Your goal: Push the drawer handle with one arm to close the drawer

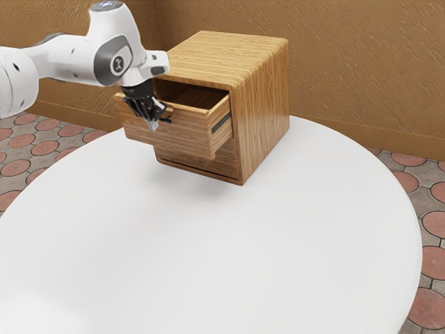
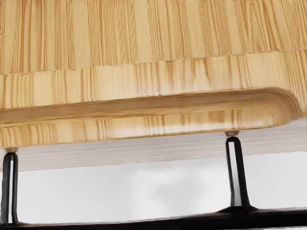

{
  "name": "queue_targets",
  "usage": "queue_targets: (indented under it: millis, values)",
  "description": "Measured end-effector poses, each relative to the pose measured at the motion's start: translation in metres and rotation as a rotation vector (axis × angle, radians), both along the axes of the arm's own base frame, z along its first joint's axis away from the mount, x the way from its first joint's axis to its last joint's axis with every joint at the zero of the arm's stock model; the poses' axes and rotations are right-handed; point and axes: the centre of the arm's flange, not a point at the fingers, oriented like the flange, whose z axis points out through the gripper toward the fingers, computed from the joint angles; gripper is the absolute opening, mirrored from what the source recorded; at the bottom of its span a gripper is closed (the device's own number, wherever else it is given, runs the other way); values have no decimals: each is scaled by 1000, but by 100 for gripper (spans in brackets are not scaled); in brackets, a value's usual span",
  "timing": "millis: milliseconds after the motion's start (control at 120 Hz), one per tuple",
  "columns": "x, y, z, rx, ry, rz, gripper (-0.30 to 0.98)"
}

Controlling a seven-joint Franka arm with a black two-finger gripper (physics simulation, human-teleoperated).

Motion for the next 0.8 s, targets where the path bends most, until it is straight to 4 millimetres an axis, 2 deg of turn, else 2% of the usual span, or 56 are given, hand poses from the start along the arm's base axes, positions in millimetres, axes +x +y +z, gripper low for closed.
queue_targets:
  millis: [483, 617, 800]
  values:
    - [46, -1, 11, 13, -70, -38, -10]
    - [57, -2, 2, 8, -65, -47, -10]
    - [69, -3, 2, 11, -72, -62, -10]
